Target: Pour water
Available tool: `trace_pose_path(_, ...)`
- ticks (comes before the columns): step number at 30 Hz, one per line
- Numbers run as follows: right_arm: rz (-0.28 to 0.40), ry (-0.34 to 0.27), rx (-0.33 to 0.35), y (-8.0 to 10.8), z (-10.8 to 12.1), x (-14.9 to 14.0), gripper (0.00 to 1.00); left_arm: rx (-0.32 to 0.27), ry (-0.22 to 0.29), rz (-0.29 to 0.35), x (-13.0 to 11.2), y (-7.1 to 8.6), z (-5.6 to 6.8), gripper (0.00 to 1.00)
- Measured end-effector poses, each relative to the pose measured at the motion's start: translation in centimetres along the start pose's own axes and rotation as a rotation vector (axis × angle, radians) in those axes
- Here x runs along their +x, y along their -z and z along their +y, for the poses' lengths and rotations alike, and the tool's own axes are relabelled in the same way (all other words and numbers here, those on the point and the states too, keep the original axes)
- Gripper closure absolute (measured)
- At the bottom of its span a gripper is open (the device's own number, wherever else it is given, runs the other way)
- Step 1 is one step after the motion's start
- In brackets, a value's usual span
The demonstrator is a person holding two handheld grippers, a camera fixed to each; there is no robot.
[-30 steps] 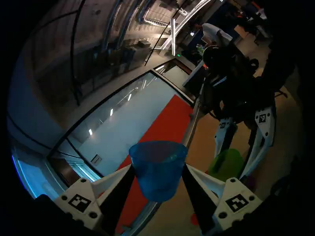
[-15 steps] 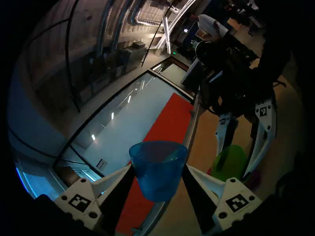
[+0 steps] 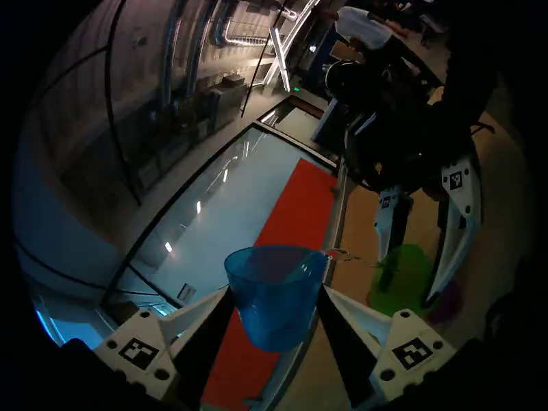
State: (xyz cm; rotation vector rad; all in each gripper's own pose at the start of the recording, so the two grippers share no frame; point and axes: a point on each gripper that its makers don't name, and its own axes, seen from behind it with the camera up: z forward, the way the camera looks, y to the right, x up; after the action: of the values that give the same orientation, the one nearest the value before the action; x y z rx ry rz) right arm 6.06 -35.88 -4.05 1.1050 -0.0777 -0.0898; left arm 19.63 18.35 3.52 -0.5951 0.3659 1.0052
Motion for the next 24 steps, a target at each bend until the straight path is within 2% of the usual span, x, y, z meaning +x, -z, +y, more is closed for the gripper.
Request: trace_pose_path(24,0.004,0.004,-0.006,-0.02,0.31,0.29,0.11,0.017,-0.083,-0.002,0.41,-0.39,-0.47,0.19)
